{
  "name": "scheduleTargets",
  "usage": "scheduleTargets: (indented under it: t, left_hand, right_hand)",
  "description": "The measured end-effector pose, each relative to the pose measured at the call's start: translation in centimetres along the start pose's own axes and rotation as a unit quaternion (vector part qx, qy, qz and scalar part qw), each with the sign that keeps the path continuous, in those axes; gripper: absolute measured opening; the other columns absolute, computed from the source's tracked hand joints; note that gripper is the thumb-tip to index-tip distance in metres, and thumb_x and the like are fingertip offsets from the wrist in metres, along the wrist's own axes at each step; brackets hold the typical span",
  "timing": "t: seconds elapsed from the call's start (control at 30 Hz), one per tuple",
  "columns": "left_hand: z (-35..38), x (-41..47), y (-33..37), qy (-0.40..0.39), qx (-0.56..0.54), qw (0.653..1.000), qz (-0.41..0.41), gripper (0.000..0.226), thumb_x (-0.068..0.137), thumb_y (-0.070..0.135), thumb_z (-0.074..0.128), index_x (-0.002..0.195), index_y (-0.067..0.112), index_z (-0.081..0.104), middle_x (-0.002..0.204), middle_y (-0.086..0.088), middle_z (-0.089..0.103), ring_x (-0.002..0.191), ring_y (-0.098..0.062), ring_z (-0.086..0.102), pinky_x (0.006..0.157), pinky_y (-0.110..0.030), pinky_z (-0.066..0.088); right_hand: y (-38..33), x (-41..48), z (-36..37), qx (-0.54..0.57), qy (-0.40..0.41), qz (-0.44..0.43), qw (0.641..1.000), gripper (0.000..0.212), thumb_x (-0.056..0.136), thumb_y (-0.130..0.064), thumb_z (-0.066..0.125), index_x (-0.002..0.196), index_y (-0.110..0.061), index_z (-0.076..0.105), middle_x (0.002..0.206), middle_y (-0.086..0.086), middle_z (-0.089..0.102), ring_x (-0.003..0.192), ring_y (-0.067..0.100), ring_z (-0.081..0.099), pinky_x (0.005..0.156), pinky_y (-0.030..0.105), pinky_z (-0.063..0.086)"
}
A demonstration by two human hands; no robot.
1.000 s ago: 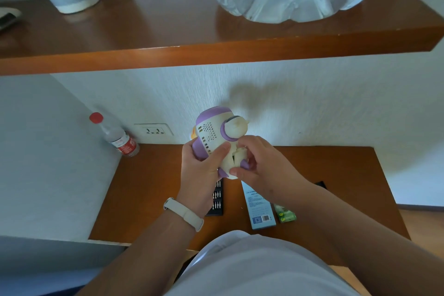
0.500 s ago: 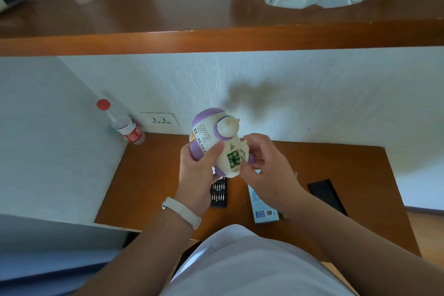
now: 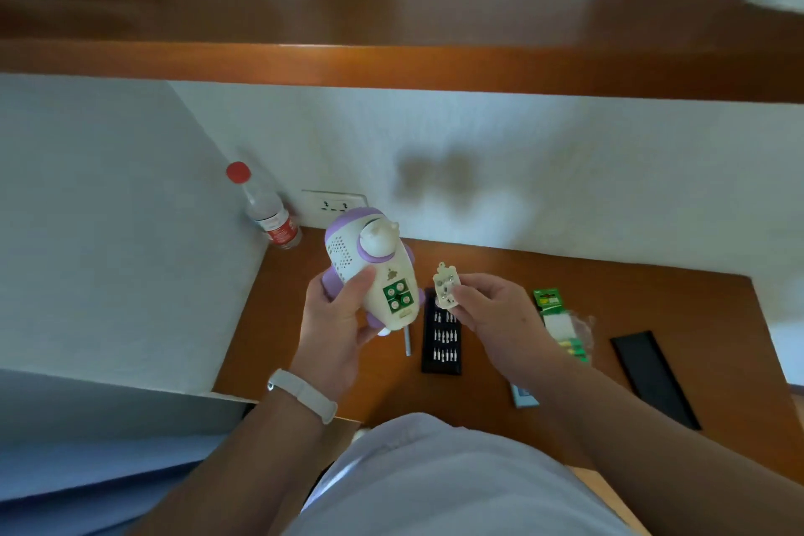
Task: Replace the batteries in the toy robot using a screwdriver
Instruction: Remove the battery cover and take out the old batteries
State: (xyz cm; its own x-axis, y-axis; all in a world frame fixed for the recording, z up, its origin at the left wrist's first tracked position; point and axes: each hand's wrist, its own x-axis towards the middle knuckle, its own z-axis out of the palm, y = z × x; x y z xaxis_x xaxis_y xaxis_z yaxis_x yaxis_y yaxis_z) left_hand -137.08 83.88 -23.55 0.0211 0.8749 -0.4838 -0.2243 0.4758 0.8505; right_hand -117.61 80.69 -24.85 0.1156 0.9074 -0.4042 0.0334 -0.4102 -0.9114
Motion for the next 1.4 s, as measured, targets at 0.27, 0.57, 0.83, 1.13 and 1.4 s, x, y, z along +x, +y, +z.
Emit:
scheduleTargets:
  t: [0.27, 0.57, 0.83, 1.13, 1.4]
  left_hand:
    - [-8.4, 2.2, 1.5, -0.015, 0.016, 1.0, 0.003, 0.057, 0.092, 0.031, 0.068, 0.144, 0.018, 0.047, 0.135, -0.016, 0.062, 0.119, -0.046, 0.062, 0.097, -0.068, 0.049]
    - [-14.2, 5.3, 1.5, -0.032, 0.001, 0.999, -0.031, 0.055, 0.09, 0.024, 0.07, 0.141, 0.014, 0.051, 0.135, -0.018, 0.063, 0.118, -0.049, 0.061, 0.097, -0.066, 0.048]
    - [-15.7, 6.6, 1.2, -0.055, 0.004, 0.997, -0.05, 0.053, 0.086, 0.024, 0.067, 0.135, 0.007, 0.056, 0.131, -0.024, 0.063, 0.115, -0.053, 0.061, 0.098, -0.071, 0.041]
    - [-15.1, 6.4, 0.7, -0.042, -0.013, 0.996, -0.083, 0.07, 0.077, 0.026, 0.076, 0.141, 0.014, 0.049, 0.135, -0.02, 0.061, 0.119, -0.05, 0.06, 0.099, -0.075, 0.042]
    - [-12.1, 5.2, 0.7, -0.063, -0.022, 0.996, -0.066, 0.067, 0.08, 0.025, 0.076, 0.14, 0.011, 0.051, 0.133, -0.02, 0.063, 0.117, -0.049, 0.062, 0.099, -0.07, 0.045]
  right_hand:
    - [4.6, 5.5, 7.1, 0.073, -0.008, 0.151, 0.986, 0.015, 0.094, -0.007, 0.061, 0.102, -0.013, 0.073, 0.106, 0.01, 0.07, 0.094, 0.016, 0.067, 0.086, 0.031, 0.059]
    - [8.1, 10.3, 12.1, -0.128, 0.067, 0.181, 0.973, 0.018, 0.095, -0.013, 0.058, 0.086, -0.02, 0.072, 0.076, -0.007, 0.07, 0.067, 0.011, 0.06, 0.054, 0.022, 0.045]
    - [9.7, 11.7, 14.0, -0.29, 0.103, 0.105, 0.946, 0.015, 0.098, -0.018, 0.054, 0.099, -0.015, 0.069, 0.073, -0.004, 0.06, 0.057, 0.01, 0.054, 0.045, 0.022, 0.033]
    - [10.0, 9.8, 13.5, -0.247, 0.087, 0.106, 0.959, 0.016, 0.096, -0.022, 0.051, 0.101, -0.025, 0.065, 0.078, -0.004, 0.065, 0.054, 0.007, 0.053, 0.044, 0.02, 0.036]
    - [6.7, 5.2, 10.7, -0.156, 0.066, 0.065, 0.983, 0.017, 0.099, -0.03, 0.053, 0.109, -0.034, 0.065, 0.083, -0.008, 0.069, 0.052, -0.002, 0.057, 0.046, 0.017, 0.043]
